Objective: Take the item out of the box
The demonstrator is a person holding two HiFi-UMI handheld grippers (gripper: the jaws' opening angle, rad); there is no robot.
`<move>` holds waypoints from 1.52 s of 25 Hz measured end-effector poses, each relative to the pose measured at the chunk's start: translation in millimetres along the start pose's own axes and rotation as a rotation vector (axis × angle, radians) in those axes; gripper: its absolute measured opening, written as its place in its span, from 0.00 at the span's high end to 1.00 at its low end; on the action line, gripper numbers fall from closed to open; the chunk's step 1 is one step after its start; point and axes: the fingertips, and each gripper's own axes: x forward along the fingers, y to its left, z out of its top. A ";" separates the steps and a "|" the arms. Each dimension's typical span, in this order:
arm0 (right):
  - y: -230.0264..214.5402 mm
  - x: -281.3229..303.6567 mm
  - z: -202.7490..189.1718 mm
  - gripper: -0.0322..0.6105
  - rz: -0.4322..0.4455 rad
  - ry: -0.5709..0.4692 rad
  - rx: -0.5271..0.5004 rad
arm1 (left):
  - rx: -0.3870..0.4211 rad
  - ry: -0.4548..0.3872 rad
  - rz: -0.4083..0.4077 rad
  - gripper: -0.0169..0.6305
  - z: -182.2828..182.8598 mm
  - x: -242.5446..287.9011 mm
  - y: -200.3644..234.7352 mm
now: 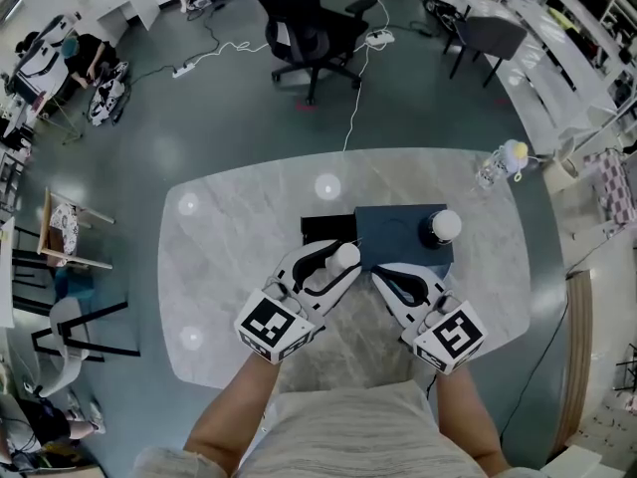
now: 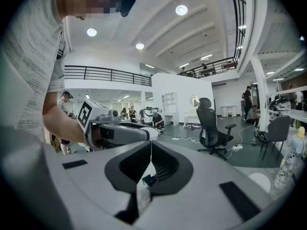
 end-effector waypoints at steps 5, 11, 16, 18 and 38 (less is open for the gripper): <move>0.6 -5.6 2.6 0.92 -0.020 -0.004 0.008 | -0.030 -0.054 -0.011 0.68 10.7 -12.6 -9.9; -3.6 -11.3 8.5 0.92 -0.047 -0.014 0.017 | -0.042 -0.078 -0.027 0.68 15.9 -19.3 -17.9; -0.8 -11.1 8.0 0.92 -0.066 0.013 -0.024 | -0.049 -0.081 -0.037 0.68 15.7 -23.9 -20.5; -0.2 -12.1 7.2 0.92 -0.069 0.018 -0.025 | -0.046 -0.081 -0.045 0.68 16.4 -24.3 -22.1; -0.4 -11.4 7.3 0.92 -0.068 0.007 -0.013 | -0.040 -0.068 -0.064 0.68 9.6 -20.1 -25.5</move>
